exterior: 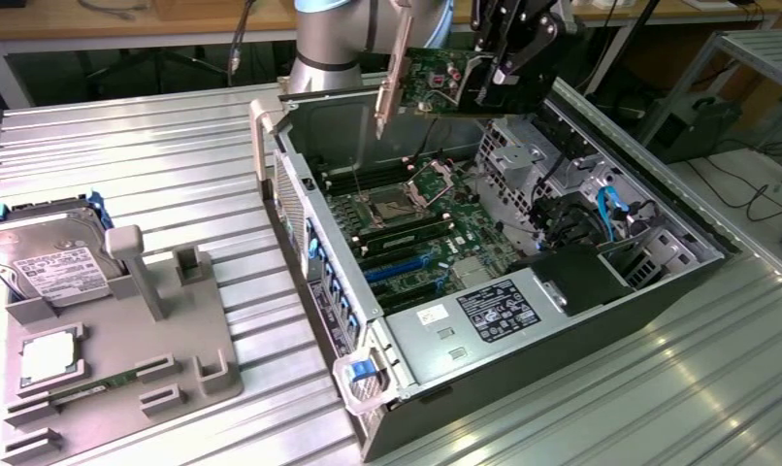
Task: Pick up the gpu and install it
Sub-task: 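Insert the gpu into the slot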
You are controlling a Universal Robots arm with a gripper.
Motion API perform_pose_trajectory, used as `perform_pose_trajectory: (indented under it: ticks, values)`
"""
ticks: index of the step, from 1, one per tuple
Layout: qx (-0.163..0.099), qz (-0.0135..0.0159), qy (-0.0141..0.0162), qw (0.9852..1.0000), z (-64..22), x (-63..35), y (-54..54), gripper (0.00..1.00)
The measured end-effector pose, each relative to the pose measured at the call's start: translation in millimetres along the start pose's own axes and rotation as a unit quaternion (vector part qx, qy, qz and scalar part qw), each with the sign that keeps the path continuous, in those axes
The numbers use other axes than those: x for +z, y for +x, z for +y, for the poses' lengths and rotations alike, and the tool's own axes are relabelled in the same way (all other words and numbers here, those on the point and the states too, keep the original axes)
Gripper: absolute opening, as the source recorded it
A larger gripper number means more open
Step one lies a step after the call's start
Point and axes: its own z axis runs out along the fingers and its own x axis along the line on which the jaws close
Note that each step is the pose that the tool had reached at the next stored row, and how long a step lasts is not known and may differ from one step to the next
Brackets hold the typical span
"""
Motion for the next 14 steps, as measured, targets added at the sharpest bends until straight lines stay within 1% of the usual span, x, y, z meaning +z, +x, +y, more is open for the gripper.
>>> perform_pose_trajectory:
  ticks: [3, 7, 11, 14]
  values:
    - [-0.019, 0.0009, -0.0004, 0.9998, 0.0, 0.0, 0.0, 0.28]
    - [-0.048, 0.0025, -0.001, 0.9988, 0.0, 0.0, 0.0, 0.28]
    - [-0.074, 0.0039, -0.0015, 0.9973, 0.0, 0.0, 0.0, 0.28]
    - [-0.095, 0.005, -0.0019, 0.9955, 0.0, 0.0, 0.0, 0.28]
